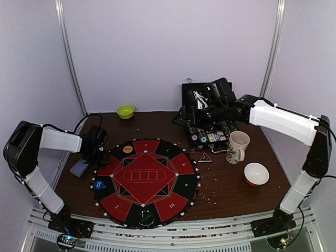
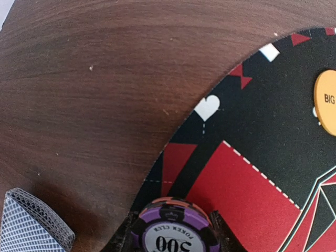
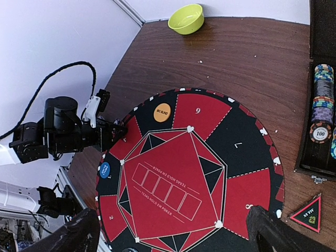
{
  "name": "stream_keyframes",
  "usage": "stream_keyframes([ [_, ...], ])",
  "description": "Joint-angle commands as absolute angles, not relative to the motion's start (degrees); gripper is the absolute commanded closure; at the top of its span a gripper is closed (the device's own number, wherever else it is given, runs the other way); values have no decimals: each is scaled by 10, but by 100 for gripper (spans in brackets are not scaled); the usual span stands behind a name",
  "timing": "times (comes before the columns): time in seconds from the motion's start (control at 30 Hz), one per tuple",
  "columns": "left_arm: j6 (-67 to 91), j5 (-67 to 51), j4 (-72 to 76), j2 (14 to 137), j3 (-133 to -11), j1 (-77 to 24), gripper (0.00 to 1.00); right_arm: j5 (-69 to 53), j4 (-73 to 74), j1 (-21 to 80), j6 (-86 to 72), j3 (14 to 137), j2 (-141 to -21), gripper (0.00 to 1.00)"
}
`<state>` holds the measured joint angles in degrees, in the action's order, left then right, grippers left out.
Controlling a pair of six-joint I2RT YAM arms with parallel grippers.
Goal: Distribute texas hold em gaming equipment
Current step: Place the poker chips pile at the small blind area.
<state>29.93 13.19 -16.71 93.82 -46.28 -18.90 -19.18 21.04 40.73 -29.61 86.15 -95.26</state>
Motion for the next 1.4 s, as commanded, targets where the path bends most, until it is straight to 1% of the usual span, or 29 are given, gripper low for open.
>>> stream_keyframes([
  [0.0,342,145,-155,928,-430,-185,100,-177,231,409,-275,858,-941,0],
  [0.1,343,143,-168,922,-419,-184,100,-184,230,409,-275,865,-947,0],
  [0.3,358,195,-209,885,-400,-184,99,-203,229,409,-279,879,-963,0],
  [0.4,346,213,-211,884,-399,-184,85,-201,232,409,-275,881,-967,0],
  [0.47,335,207,-205,895,-396,-184,80,-202,238,409,-272,887,-971,0],
  [0.63,332,164,-170,910,-376,-185,78,-190,253,409,-262,897,-970,0],
  [0.67,332,157,-166,911,-372,-185,75,-189,253,409,-261,897,-969,0],
  [0.73,329,151,-164,913,-369,-185,66,-189,254,409,-260,899,-969,0],
  [0.8,327,148,-163,913,-367,-184,55,-191,256,409,-259,903,-972,0],
  [0.93,323,150,-165,906,-372,-184,43,-195,260,409,-258,917,-977,0],
  [1.1,322,142,-177,890,-375,-184,35,-201,270,409,-242,928,-979,0],
  [1.2,314,125,-180,859,-380,-185,23,-206,314,402,-172,958,-996,0],
  [1.27,299,109,-180,832,-390,-186,18,-200,348,385,-112,986,-1012,0],
  [1.33,273,87,-181,808,-409,-188,12,-197,367,363,-20,1005,-1027,0],
  [1.37,261,72,-184,798,-421,-189,10,-192,372,352,31,1008,-1034,0],
])
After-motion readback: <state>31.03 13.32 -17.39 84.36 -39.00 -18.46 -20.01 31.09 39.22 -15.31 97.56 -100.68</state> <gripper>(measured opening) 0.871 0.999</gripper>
